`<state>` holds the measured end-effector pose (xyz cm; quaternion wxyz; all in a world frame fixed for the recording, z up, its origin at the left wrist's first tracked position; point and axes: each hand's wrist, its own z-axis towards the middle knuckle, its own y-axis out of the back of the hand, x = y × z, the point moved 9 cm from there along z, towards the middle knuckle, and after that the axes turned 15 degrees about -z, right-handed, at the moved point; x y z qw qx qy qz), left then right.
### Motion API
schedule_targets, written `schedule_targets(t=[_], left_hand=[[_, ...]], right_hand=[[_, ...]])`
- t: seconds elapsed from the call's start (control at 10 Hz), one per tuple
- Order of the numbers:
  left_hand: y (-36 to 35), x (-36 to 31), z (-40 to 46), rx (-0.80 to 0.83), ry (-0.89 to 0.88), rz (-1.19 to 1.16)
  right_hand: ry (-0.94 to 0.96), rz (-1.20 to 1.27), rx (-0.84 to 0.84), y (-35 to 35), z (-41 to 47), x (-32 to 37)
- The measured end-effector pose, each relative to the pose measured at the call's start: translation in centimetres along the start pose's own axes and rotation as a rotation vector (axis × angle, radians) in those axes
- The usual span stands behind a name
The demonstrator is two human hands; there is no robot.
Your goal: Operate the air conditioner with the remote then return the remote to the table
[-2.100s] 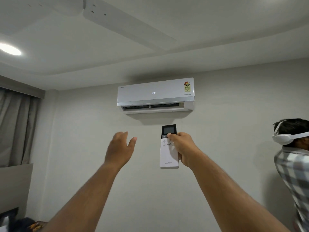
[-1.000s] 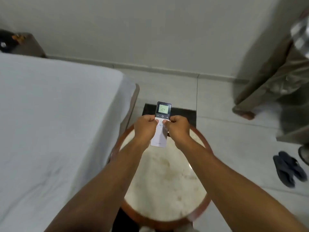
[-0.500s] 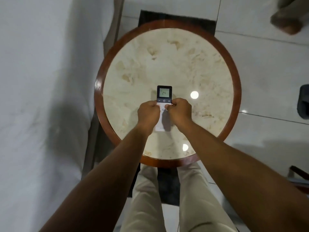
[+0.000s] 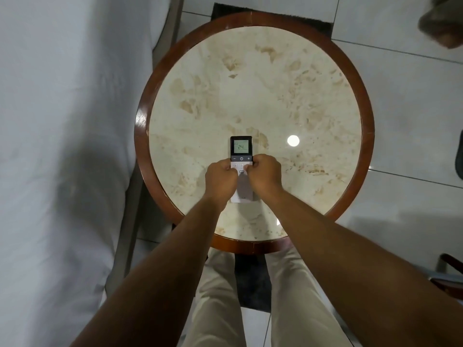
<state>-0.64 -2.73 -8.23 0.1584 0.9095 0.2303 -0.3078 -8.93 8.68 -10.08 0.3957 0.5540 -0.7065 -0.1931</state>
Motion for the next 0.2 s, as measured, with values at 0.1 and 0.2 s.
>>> schedule_targets(t=[0.1,0.2], left_hand=[[0.2,0.1,-0.2,0.016,0.019,-0.005],[2.2,-0.1,-0.6,-0.062,0.029,0.05]], right_hand=[[0.038,-0.013,0.033,-0.2,-0.3,0.8],[0.053,-0.041,0.051,0.9,-1.0,0.9]])
